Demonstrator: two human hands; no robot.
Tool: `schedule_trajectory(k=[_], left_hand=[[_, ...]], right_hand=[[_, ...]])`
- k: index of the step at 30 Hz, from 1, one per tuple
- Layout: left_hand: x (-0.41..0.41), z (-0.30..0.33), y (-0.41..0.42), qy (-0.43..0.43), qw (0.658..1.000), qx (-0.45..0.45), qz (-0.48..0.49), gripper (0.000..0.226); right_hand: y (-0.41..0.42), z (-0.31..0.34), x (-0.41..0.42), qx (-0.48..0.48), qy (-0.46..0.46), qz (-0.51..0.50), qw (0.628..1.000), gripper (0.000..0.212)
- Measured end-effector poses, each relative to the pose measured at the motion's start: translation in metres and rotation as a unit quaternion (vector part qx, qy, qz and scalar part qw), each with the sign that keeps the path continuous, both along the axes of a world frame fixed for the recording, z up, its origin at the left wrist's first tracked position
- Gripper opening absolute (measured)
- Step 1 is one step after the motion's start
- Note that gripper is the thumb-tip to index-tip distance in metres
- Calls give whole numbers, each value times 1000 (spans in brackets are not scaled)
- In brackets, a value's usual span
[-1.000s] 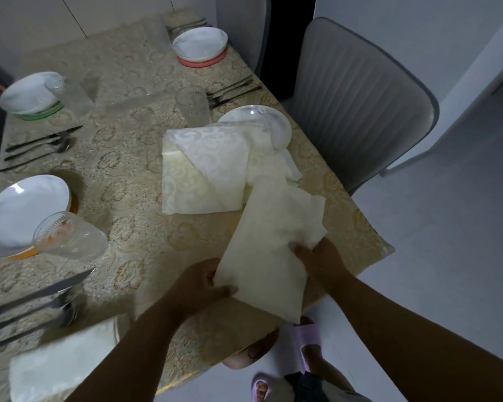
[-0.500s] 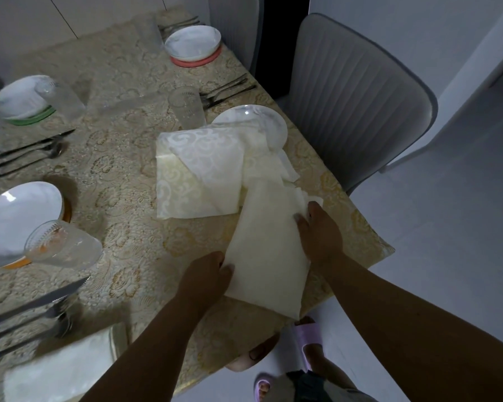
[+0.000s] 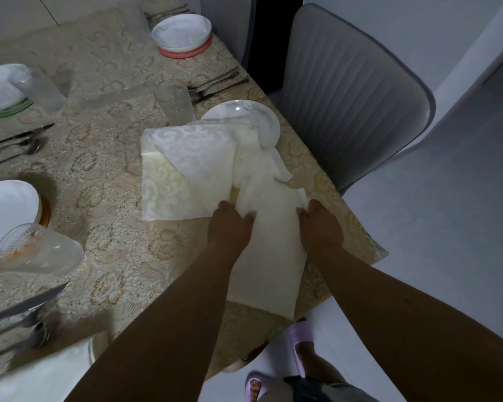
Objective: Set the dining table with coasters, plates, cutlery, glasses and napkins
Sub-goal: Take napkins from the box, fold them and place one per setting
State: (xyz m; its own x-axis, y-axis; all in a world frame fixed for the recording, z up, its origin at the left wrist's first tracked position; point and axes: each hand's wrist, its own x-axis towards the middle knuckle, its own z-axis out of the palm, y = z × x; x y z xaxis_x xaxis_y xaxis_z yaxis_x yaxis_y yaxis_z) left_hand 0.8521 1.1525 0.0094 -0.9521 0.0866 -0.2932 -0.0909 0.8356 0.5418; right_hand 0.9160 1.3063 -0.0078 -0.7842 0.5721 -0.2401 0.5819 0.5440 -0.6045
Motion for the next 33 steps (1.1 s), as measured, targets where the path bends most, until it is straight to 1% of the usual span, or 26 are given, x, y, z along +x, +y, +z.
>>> schedule_trajectory(k=[2, 4, 6, 9, 10, 11, 12, 13, 14, 15, 17, 18, 19, 20, 21, 24, 26, 27, 29, 30, 31, 32, 33], left_hand=[[-4, -3, 2, -26, 999, 11, 15, 51], [-6, -1, 1, -21, 999, 35, 11, 42], [-5, 5, -1, -32, 992, 123, 23, 34], [5, 26, -11, -62, 971, 231, 14, 26], [9, 32, -17, -76, 962, 263, 7, 23], [13, 38, -23, -93, 949, 302, 6, 18], [17, 44, -28, -112, 933, 343, 9, 15], [21, 50, -34, -127, 918, 376, 11, 15], [24, 54, -39, -136, 907, 399, 15, 16], [27, 57, -45, -138, 900, 412, 20, 17], [30, 67, -59, -123, 898, 422, 27, 18], [31, 72, -66, -106, 901, 420, 27, 18], [31, 79, -73, -82, 907, 412, 25, 17], [30, 87, -81, -54, 913, 404, 22, 16], [29, 96, -89, -24, 916, 400, 19, 16], [29, 124, -112, 51, 907, 416, 27, 22], [35, 133, -126, 96, 909, 404, 25, 28], [40, 133, -133, 113, 916, 384, 19, 31], [55, 120, -146, 128, 935, 330, 9, 33], [65, 106, -152, 122, 941, 314, 5, 30], [76, 90, -156, 111, 947, 301, -1, 26], [90, 71, -160, 104, 958, 269, -6, 23], [103, 51, -163, 97, 970, 220, -11, 24]], right_hand=[[2, -3, -1, 10, -8, 9, 1000, 38], [2, -3, -2, 23, -13, 8, 1000, 40], [5, -1, -1, -2, 5, -31, 999, 47], [12, 2, 3, -52, 39, -84, 994, 75], [14, 4, 3, -86, 45, -88, 991, 85], [14, 8, 4, -141, 53, -88, 985, 91], [14, 12, 4, -212, 65, -81, 972, 87], [11, 20, 6, -299, 75, -73, 949, 73], [7, 26, 7, -391, 75, -61, 915, 59], [4, 32, 8, -465, 68, -47, 882, 53], [-2, 46, 8, -543, 79, -12, 836, 49], [-7, 56, 5, -566, 98, 0, 818, 46], [-12, 67, 1, -577, 117, 14, 808, 43], [-17, 79, -3, -580, 135, 30, 803, 42], [-22, 92, -8, -568, 156, 54, 806, 40], [-39, 133, -19, -503, 215, 133, 826, 24], [-48, 149, -21, -412, 235, 179, 862, 14], [-52, 151, -20, -357, 238, 199, 881, 11], [-57, 144, -13, -264, 219, 239, 909, 14], [-59, 135, -7, -228, 195, 259, 918, 16], [-59, 124, 1, -204, 171, 286, 921, 12], [-58, 112, 9, -192, 150, 316, 917, 5], [-56, 98, 19, -174, 128, 350, 912, 11]])
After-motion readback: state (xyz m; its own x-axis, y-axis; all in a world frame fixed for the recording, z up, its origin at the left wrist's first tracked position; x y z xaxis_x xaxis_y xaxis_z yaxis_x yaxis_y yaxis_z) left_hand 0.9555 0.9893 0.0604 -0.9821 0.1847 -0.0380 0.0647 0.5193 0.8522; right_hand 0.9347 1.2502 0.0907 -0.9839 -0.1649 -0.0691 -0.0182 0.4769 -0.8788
